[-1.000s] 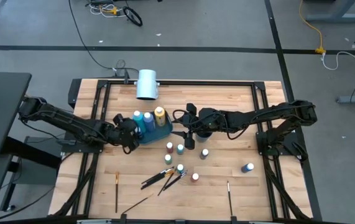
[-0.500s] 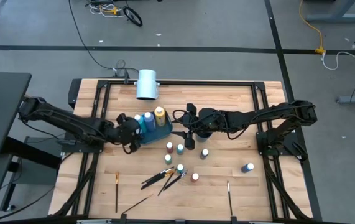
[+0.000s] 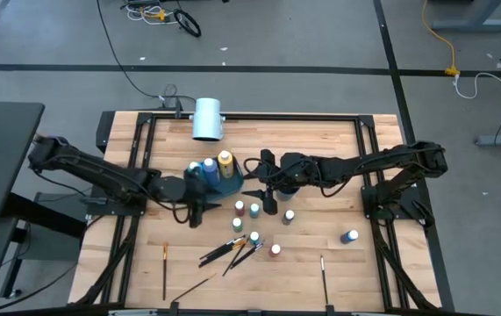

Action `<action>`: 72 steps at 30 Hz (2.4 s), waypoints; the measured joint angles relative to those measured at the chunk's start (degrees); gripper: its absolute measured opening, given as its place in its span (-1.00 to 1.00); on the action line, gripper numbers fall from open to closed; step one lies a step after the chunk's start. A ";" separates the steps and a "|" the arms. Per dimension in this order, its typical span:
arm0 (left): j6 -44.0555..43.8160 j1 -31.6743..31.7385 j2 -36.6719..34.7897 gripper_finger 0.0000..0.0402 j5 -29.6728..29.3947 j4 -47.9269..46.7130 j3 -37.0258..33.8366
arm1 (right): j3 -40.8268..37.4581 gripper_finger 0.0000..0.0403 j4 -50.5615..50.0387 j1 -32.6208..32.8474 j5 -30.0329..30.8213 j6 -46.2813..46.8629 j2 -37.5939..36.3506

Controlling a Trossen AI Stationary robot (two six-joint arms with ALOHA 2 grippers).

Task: Pick & Place Paint Supplies
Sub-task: Put the small light green paint bottle into the blue bin

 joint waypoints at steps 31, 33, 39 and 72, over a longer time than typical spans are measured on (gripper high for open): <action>6.00 -2.45 27.86 -0.09 6.47 27.24 -0.18 | -0.02 0.10 -3.70 0.07 -0.18 3.96 0.00; 6.00 -2.45 27.69 -0.12 6.49 27.89 0.07 | -0.02 0.10 -4.28 0.11 -0.17 4.71 0.00; 6.04 -2.63 27.73 -0.18 6.35 27.42 -0.04 | -0.01 0.10 -4.82 0.11 -0.19 4.70 0.00; -13.85 -12.73 4.11 -0.33 -30.46 -8.98 -0.02 | -0.02 0.10 -4.63 0.11 -0.09 4.65 0.00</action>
